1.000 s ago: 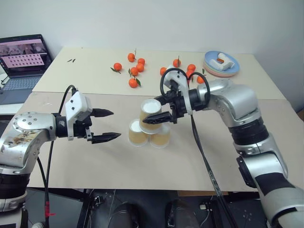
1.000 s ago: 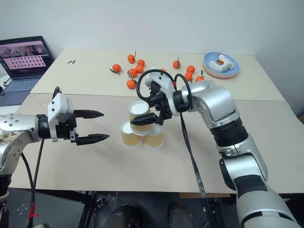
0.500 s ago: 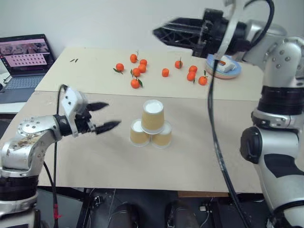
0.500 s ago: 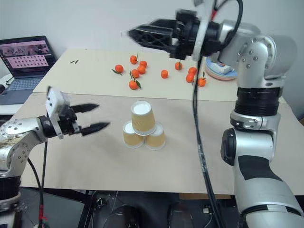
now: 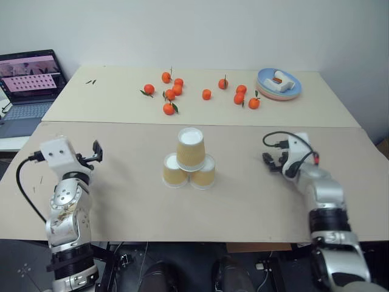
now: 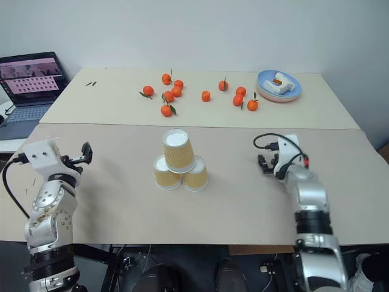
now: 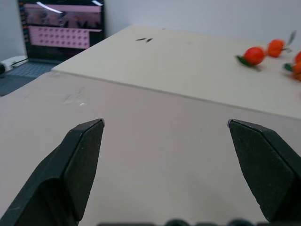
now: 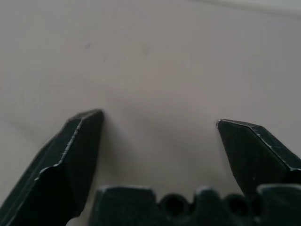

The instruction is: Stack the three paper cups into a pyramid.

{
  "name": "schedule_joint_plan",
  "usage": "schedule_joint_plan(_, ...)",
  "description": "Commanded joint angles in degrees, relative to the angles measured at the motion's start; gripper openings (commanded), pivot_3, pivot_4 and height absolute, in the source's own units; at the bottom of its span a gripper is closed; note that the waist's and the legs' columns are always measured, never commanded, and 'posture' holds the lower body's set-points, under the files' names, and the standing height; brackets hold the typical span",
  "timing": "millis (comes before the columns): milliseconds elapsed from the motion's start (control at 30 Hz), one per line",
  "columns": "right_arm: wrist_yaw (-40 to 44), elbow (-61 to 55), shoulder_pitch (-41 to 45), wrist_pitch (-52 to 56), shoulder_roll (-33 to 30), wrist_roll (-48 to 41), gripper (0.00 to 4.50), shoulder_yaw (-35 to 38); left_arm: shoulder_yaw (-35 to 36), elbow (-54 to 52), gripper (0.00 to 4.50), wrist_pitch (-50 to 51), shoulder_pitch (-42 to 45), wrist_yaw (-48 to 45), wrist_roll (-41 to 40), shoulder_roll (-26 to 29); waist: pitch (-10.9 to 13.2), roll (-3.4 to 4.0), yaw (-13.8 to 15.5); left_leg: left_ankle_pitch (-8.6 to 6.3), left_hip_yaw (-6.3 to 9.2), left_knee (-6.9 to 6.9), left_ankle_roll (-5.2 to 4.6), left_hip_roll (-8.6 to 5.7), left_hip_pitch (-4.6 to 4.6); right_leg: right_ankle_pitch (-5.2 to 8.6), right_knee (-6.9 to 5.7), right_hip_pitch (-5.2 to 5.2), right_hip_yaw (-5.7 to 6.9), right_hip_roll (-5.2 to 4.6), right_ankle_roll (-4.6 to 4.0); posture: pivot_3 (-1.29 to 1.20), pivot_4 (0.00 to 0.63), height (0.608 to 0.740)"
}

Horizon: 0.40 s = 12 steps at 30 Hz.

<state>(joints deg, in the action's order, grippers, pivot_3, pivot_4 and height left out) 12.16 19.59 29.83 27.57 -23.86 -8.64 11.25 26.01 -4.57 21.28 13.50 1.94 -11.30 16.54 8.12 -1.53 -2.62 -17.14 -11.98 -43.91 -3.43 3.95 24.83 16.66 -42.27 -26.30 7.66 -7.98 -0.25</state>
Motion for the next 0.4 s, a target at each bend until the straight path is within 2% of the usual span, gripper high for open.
schedule_joint_plan(33, -2.5, 0.0, -1.0, -7.7, 1.5, -0.8, 4.48, 3.8, 0.4, 2.9, 4.50, -5.3, 1.1, 0.5, 0.8, 0.4, 0.0, -0.01, 0.2, 0.00, 0.01, -0.01, 0.00, -0.01, 0.02, 0.00, 0.01, 0.00, 0.01, -0.01, 0.00, 0.00, 0.150, 0.680)
schedule_joint_plan(400, -4.4, 0.5, -0.8, -10.6, 3.7, 0.6, 4.48, 2.6, -0.3, 10.9, 4.50, -13.4, 3.1, 1.2, 1.6, 0.7, 0.0, 0.00, 0.3, 0.00, 0.07, 0.00, -0.01, -0.02, 0.15, 0.01, 0.03, -0.07, 0.08, -0.03, 0.00, 0.00, 0.150, 0.680)
